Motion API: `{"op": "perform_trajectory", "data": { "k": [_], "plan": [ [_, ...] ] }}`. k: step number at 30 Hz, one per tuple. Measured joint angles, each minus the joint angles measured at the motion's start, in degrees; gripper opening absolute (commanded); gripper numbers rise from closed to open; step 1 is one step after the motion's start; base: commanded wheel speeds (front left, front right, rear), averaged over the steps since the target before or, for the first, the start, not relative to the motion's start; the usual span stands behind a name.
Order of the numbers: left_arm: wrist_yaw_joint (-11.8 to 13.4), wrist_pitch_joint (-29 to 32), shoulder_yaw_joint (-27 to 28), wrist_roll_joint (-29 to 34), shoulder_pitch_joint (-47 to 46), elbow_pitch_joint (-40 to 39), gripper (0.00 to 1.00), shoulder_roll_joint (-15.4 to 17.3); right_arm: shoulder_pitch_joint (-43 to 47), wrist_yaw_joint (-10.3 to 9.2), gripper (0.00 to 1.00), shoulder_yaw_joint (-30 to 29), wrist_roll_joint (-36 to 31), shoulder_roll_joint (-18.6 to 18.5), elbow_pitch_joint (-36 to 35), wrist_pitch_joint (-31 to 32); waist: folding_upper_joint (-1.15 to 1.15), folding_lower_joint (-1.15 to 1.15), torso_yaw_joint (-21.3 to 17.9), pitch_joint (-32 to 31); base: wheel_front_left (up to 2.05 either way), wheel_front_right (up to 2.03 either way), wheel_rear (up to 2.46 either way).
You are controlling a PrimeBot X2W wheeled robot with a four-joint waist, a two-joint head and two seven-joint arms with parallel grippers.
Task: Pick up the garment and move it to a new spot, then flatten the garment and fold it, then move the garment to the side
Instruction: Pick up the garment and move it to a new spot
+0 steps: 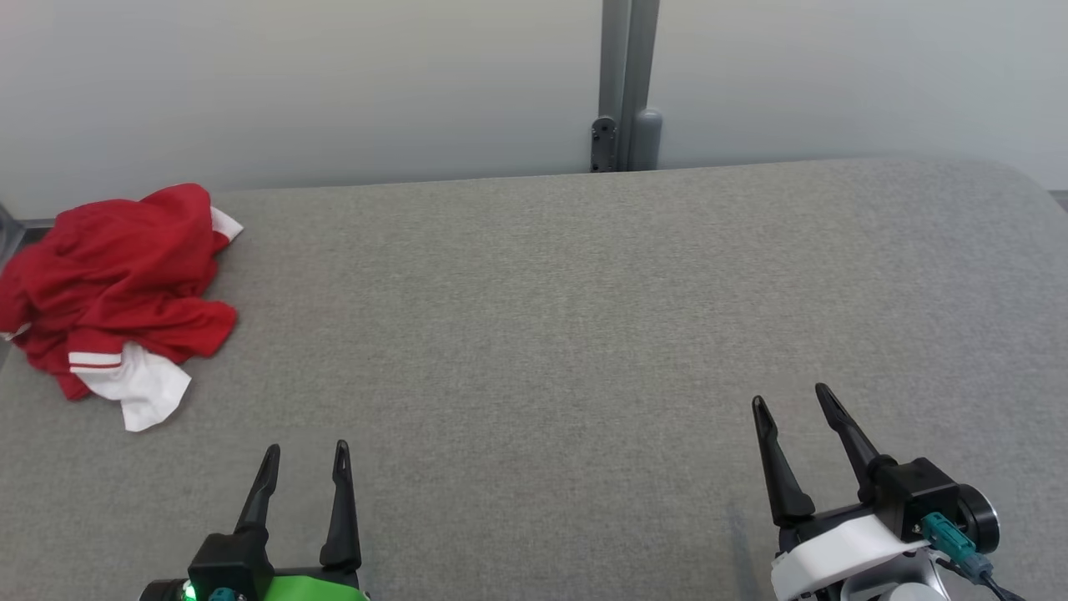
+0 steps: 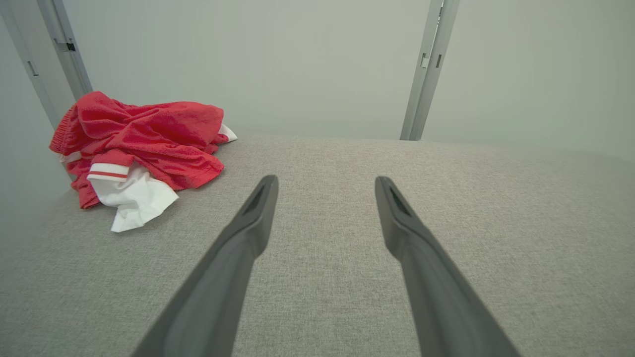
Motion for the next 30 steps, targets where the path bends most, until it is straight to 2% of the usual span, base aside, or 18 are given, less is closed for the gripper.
{"op": "perform_trajectory", "data": {
  "k": [22,26,30],
  "plan": [
    [0.54,-0.09,3.78,-0.03,1.62,-1.67,1.0,0.07,-0.47,0.01,1.0,3.65,0.26,0.04,-0.49,0.0,0.0,0.0,22.67,0.72,0.0,0.0,0.0],
    [0.55,-0.09,4.01,-0.25,2.07,-1.81,1.0,0.07,-0.79,0.01,1.0,3.92,0.16,0.04,-0.4,0.0,0.0,-0.01,25.1,0.97,0.0,0.0,0.0],
    [0.82,-0.09,3.98,-0.71,2.33,-2.01,1.0,0.08,-0.99,0.01,1.0,4.05,-0.2,0.05,-0.34,0.0,0.0,0.0,25.71,1.6,0.0,0.0,0.0]
  ]
}}
